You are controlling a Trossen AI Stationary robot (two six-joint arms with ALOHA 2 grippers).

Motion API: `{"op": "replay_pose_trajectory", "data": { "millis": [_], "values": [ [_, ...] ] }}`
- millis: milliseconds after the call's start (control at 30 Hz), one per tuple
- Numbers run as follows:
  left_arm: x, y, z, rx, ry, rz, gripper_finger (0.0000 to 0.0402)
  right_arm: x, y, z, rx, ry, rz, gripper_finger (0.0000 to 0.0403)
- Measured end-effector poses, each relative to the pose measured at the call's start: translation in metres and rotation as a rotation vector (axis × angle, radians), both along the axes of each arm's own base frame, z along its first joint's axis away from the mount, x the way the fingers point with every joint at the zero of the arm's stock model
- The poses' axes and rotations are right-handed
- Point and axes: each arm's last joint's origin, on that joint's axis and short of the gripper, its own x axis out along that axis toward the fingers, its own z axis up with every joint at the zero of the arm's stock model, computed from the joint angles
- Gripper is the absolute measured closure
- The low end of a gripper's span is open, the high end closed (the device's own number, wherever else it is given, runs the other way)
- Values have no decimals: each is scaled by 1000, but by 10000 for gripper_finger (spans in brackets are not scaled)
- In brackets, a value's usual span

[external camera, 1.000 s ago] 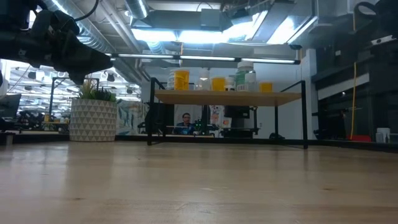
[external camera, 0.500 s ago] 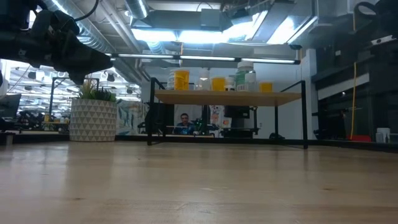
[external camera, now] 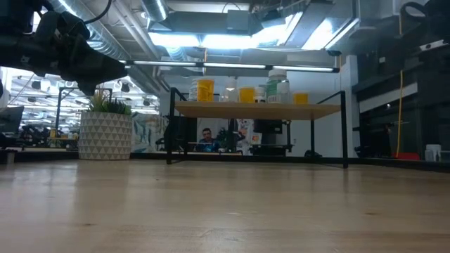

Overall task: Pick and place medicine bottles onto shelf by color
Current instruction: Return to Home Position

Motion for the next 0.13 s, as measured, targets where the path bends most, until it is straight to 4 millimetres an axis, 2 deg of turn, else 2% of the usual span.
{"op": "replay_pose_trajectory", "data": {
  "millis": [133],
  "values": [
    [0,0,0,0,0,0,303,0,0,0,2,1,0,104]
  ]
}}
